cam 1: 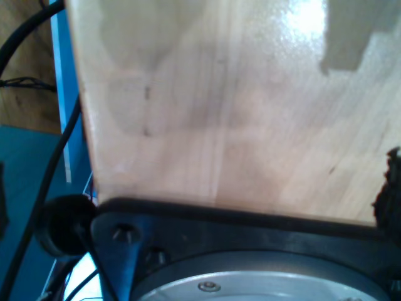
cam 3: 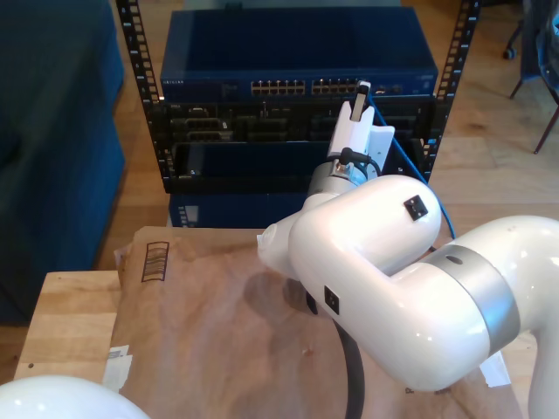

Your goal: Grab the cable and plug it in

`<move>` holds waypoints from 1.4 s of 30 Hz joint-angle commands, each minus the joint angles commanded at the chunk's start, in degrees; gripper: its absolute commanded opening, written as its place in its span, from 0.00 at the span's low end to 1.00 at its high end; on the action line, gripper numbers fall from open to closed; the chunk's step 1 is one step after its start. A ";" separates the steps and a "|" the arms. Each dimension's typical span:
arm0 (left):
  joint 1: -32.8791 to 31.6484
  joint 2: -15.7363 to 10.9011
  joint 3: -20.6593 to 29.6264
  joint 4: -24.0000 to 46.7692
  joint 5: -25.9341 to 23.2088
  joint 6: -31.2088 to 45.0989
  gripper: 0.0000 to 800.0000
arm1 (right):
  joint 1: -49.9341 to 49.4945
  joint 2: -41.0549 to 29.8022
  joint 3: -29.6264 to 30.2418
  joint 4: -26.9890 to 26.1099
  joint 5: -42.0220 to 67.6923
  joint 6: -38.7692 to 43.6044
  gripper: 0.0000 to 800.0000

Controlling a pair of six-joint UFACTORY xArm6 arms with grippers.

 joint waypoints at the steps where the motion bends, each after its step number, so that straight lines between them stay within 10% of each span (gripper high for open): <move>1: 0.00 0.00 0.00 0.00 0.00 0.00 1.00 | 0.00 0.00 0.00 0.00 0.09 0.00 0.00; 42: 0.00 0.00 0.00 0.00 0.00 0.00 1.00 | 1.85 0.62 -2.29 -0.35 1.23 -2.73 0.00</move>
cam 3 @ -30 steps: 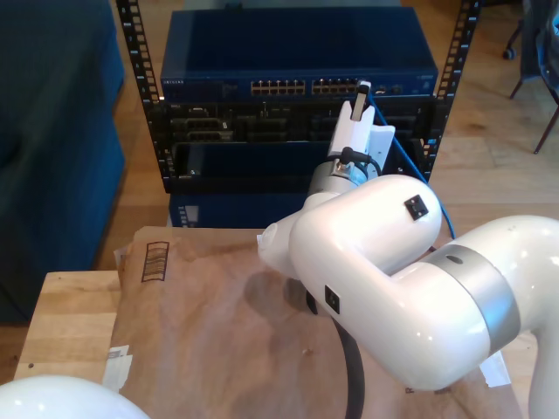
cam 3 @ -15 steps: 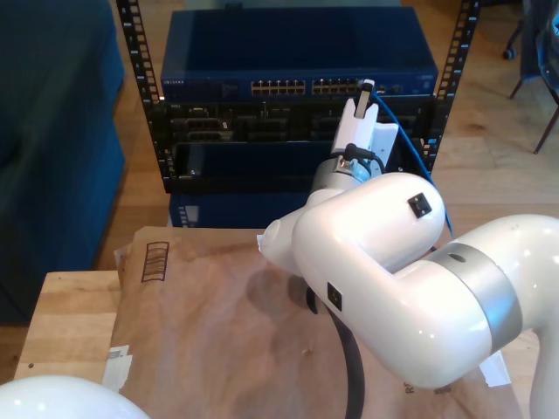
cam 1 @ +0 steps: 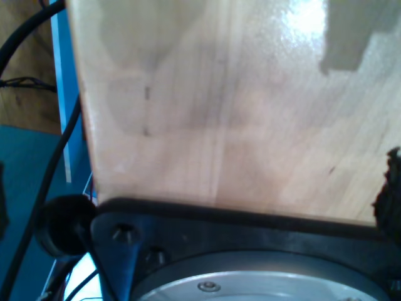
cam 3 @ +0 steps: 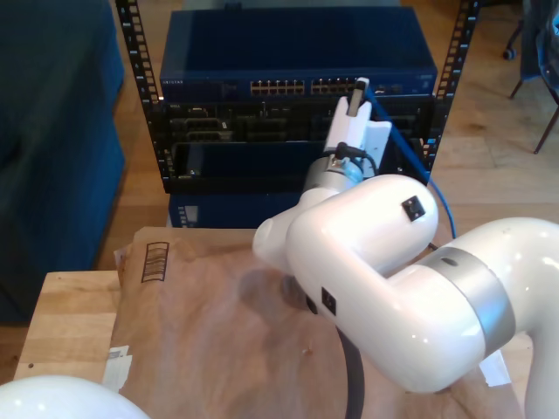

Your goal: Grab the cable and plug it in

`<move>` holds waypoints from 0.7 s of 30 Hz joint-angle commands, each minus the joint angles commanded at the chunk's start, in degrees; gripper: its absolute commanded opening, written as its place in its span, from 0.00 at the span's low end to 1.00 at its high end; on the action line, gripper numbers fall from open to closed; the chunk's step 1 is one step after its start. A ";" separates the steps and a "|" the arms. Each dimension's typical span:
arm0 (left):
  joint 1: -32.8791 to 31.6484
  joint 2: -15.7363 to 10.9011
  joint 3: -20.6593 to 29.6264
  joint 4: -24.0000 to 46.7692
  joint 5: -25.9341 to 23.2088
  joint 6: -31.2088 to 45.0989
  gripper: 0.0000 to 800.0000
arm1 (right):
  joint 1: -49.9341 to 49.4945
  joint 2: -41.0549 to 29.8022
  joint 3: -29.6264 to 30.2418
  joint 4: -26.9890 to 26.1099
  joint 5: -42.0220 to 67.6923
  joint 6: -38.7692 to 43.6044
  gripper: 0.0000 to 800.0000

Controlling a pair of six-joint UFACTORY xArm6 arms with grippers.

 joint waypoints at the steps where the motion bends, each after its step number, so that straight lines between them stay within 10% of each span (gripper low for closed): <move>1: 0.00 0.00 0.00 0.00 0.00 0.00 1.00 | 0.00 0.00 0.00 0.09 0.00 -0.18 0.00; 21: 0.00 0.00 0.00 0.00 0.00 0.00 1.00 | -0.97 1.41 -0.62 0.18 0.26 -0.09 0.00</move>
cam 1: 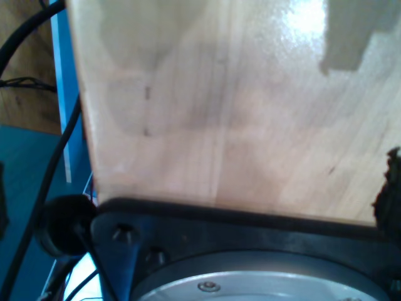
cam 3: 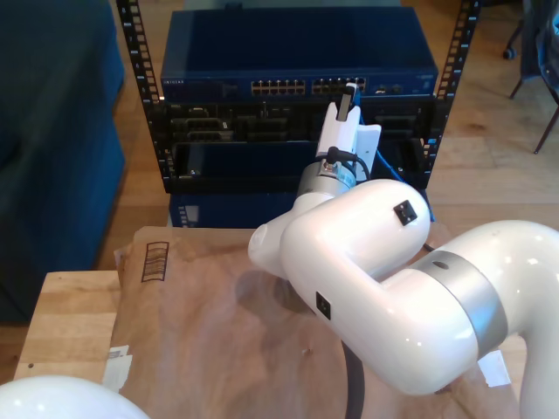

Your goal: Grab the cable and plug it in

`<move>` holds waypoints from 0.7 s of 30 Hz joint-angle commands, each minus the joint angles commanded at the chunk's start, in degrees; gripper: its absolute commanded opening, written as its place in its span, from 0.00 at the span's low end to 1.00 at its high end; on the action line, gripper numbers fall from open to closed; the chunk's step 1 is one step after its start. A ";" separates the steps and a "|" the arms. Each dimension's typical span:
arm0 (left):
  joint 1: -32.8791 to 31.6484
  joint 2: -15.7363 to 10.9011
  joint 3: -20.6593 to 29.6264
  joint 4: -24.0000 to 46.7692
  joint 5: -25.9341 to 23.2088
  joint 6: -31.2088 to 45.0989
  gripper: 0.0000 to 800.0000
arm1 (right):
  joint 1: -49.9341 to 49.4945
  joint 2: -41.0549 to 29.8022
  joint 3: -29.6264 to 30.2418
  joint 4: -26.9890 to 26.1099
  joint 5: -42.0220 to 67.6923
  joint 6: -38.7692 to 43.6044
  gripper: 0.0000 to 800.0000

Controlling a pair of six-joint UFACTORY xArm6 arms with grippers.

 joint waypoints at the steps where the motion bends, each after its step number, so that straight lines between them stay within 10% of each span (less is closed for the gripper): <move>1: 0.00 0.00 0.00 -0.09 0.00 0.00 1.00 | 0.00 -0.09 0.09 0.00 -0.09 0.00 0.00; 21: 0.00 0.00 0.00 0.00 0.00 0.00 1.00 | -0.35 -3.78 5.27 -0.26 0.44 0.00 0.00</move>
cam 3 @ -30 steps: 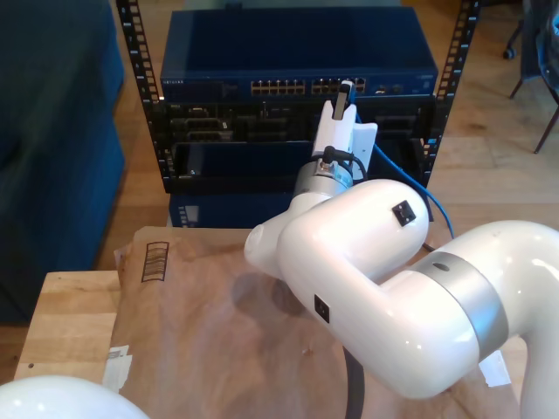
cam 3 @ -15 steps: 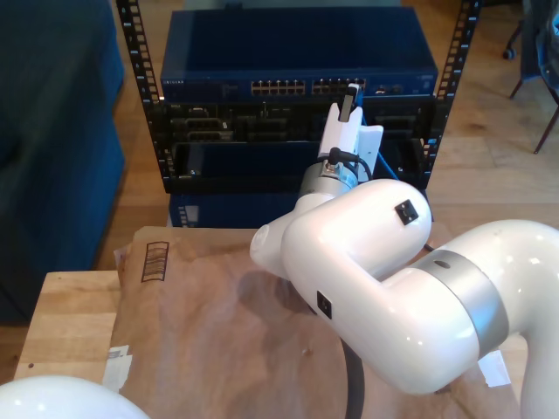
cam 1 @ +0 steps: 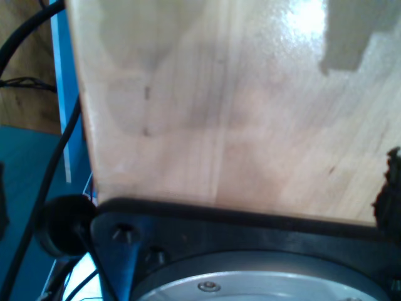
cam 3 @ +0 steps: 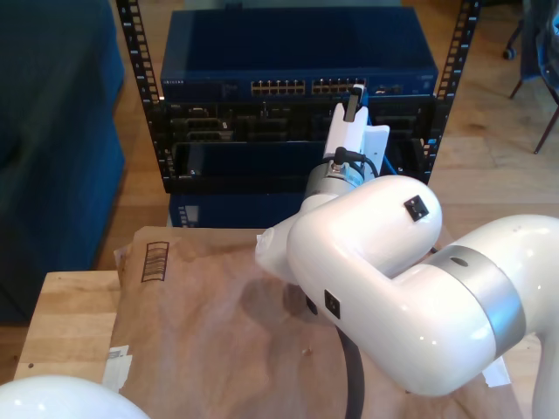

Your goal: Grab the cable and plug it in

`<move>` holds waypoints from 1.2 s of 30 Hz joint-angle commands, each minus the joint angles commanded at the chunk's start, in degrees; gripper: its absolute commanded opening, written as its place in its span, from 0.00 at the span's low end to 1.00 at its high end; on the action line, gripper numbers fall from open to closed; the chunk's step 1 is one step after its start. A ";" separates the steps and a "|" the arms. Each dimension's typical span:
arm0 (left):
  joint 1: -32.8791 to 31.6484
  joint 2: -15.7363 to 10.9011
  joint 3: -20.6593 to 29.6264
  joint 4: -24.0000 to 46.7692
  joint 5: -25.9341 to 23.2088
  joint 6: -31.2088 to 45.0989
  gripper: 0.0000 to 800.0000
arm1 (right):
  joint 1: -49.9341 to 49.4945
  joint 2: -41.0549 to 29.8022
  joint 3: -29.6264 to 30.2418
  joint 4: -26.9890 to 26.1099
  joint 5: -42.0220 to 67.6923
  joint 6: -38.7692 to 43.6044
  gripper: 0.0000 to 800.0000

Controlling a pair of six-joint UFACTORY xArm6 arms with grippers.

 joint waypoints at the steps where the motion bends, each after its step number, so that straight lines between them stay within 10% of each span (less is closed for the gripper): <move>1: 0.00 0.00 0.00 0.00 0.00 0.00 1.00 | -0.09 0.09 -0.09 -0.09 0.70 0.00 0.00; 36: 0.00 0.00 0.00 0.00 0.00 0.00 1.00 | -1.32 -4.57 6.51 -5.89 3.96 0.18 0.00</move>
